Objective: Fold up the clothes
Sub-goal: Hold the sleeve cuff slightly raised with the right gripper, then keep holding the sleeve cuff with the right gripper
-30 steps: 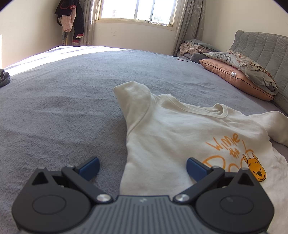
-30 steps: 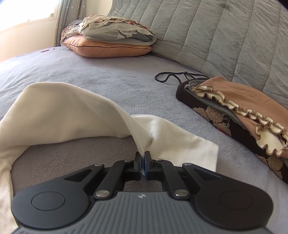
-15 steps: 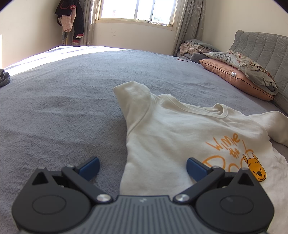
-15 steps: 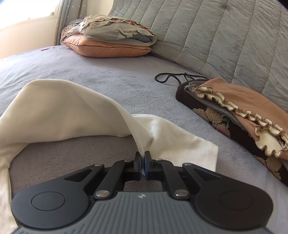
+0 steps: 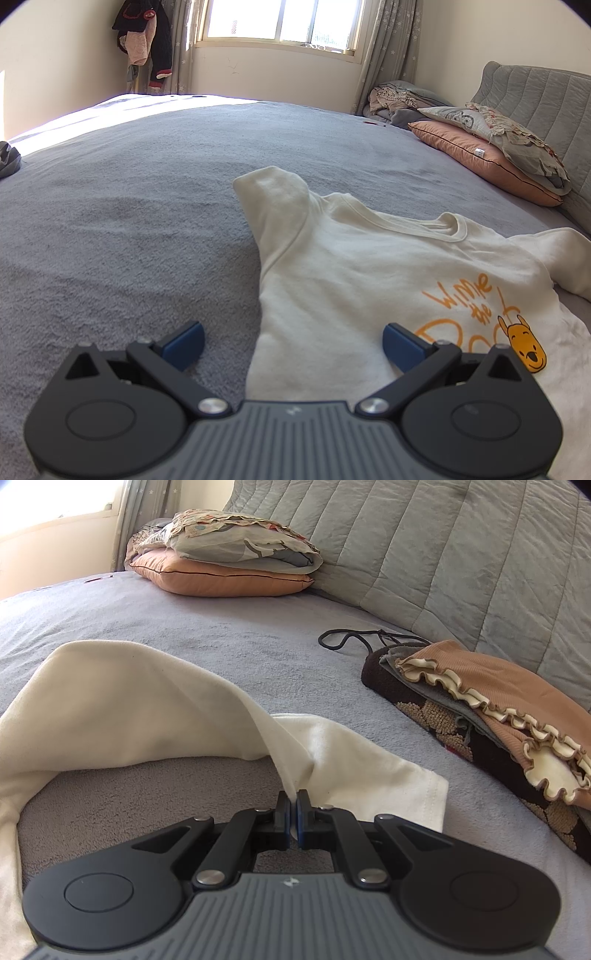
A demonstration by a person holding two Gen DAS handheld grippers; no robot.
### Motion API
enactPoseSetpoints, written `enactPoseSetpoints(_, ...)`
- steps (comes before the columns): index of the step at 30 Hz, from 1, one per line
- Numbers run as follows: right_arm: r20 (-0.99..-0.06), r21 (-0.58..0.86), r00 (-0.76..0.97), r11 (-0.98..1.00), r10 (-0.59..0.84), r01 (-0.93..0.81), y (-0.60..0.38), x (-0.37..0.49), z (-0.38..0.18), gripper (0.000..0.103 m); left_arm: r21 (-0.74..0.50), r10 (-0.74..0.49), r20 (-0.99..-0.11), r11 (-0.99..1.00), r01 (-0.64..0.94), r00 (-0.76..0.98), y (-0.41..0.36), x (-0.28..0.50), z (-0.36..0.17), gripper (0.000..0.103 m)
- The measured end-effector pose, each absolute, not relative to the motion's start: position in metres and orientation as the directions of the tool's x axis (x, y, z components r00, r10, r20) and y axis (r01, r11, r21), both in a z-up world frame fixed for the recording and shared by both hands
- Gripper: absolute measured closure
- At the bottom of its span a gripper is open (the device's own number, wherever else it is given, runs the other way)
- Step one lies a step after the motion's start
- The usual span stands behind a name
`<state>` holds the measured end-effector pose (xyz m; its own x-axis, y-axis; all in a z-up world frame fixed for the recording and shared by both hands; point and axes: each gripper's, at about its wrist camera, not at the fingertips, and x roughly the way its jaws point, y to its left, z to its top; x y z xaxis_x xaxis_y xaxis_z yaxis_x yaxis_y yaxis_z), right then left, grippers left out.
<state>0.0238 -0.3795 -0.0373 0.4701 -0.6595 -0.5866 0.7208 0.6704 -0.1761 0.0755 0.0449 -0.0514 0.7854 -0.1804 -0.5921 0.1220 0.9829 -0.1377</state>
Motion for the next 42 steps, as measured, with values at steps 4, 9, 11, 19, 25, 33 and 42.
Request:
enactPoseSetpoints(4, -0.587, -0.177, 0.470, 0.671, -0.659, 0.720, -0.3793, 0.0242, -0.0376, 0.099, -0.138, -0.180, -0.592, 0.983, 0.122, 0.785, 0.0449, 0.0755, -0.0514, 0.000)
enactPoseSetpoints(9, -0.587, -0.177, 0.471, 0.672, -0.658, 0.719, -0.3792, 0.0245, -0.0376, 0.099, -0.138, -0.180, -0.592, 0.983, 0.122, 0.785, 0.0448, 0.0755, -0.0514, 0.000)
enactPoseSetpoints(11, -0.588, -0.178, 0.470, 0.672, -0.659, 0.719, -0.3806, 0.0236, -0.0363, 0.099, -0.138, -0.180, -0.592, 0.983, 0.122, 0.785, 0.0448, 0.0755, -0.0513, 0.000)
enactPoseSetpoints(19, -0.585, -0.183, 0.470, 0.672, -0.661, 0.718, -0.3807, 0.0239, -0.0376, 0.099, -0.138, -0.180, -0.592, 0.983, 0.122, 0.785, 0.0447, 0.0755, -0.0514, 0.000)
enactPoseSetpoints(25, -0.585, -0.182, 0.470, 0.673, -0.660, 0.717, -0.3801, 0.0244, -0.0378, 0.099, -0.138, -0.180, -0.592, 0.983, 0.122, 0.785, 0.0447, 0.0755, -0.0514, 0.000)
enactPoseSetpoints(33, -0.583, -0.191, 0.469, 0.673, -0.664, 0.715, -0.3792, 0.0256, -0.0393, 0.099, -0.138, -0.180, -0.592, 0.983, 0.122, 0.785, 0.0446, 0.0754, -0.0513, 0.000)
enactPoseSetpoints(42, -0.581, -0.198, 0.467, 0.672, -0.667, 0.714, -0.3752, 0.0278, -0.0418, 0.099, -0.138, -0.180, -0.592, 0.983, 0.122, 0.785, 0.0446, 0.0754, -0.0513, 0.000)
